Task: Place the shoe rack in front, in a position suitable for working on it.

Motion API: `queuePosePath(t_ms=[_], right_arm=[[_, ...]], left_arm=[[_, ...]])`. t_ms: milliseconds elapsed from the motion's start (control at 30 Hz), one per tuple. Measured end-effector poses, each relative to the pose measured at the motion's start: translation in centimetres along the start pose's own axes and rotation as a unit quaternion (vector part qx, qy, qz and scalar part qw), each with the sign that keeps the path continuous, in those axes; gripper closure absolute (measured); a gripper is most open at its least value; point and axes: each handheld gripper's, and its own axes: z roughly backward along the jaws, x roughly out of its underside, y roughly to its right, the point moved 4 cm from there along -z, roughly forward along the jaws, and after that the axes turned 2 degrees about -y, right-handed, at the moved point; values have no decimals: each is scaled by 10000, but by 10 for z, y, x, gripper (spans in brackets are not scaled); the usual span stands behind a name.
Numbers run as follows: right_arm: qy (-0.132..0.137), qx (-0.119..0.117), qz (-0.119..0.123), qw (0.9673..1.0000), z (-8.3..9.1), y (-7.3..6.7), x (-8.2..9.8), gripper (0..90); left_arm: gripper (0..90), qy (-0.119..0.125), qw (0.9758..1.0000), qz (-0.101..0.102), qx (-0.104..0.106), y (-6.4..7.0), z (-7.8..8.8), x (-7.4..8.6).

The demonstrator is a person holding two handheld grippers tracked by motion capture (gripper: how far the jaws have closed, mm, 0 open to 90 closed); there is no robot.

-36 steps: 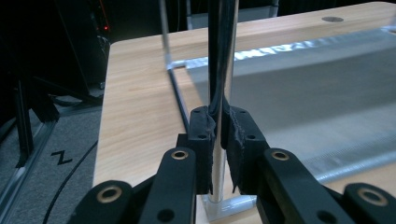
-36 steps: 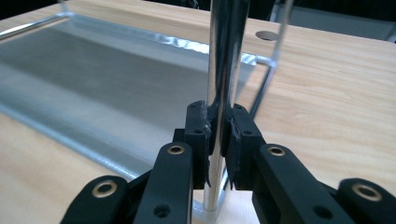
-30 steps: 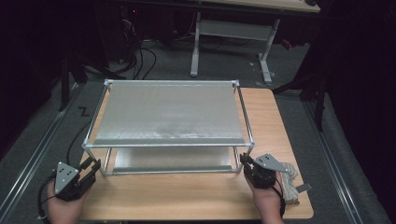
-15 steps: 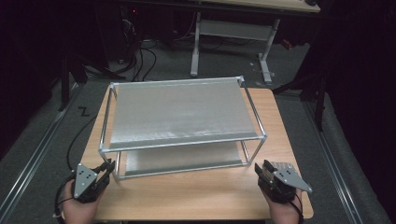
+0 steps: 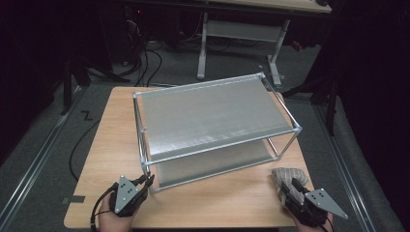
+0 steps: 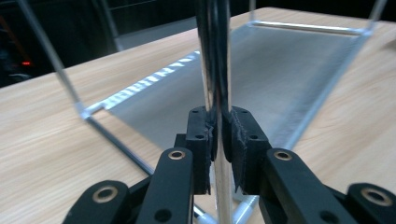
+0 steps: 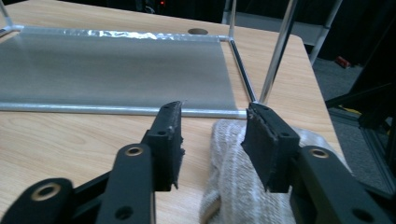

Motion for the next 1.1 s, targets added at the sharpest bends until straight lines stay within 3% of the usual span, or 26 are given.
queuePosePath(t_ms=[167, 267, 533, 633, 900, 1100], right_arm=[[-84, 43, -86, 9999, 3, 5, 4, 507], [-176, 122, -132, 9997, 6, 9, 10, 496], [-317, 267, -228, 9989, 12, 17, 21, 469], [-440, 293, -220, 9984, 13, 18, 27, 430], [-631, 497, -354, 9961, 22, 28, 39, 303], [-781, 458, -365, 9952, 21, 27, 44, 259]], left_arm=[[791, 31, 9997, -36, 234, 18, -7, -5], [795, 84, 9991, 76, 414, 28, -11, -7], [796, 107, 9976, 42, 686, 48, -25, -16], [796, 150, 9961, -72, 868, 58, -31, -19], [795, 206, 9928, -96, 1178, 66, -38, -23], [771, 232, 9917, -138, 1260, 68, -37, -23]])
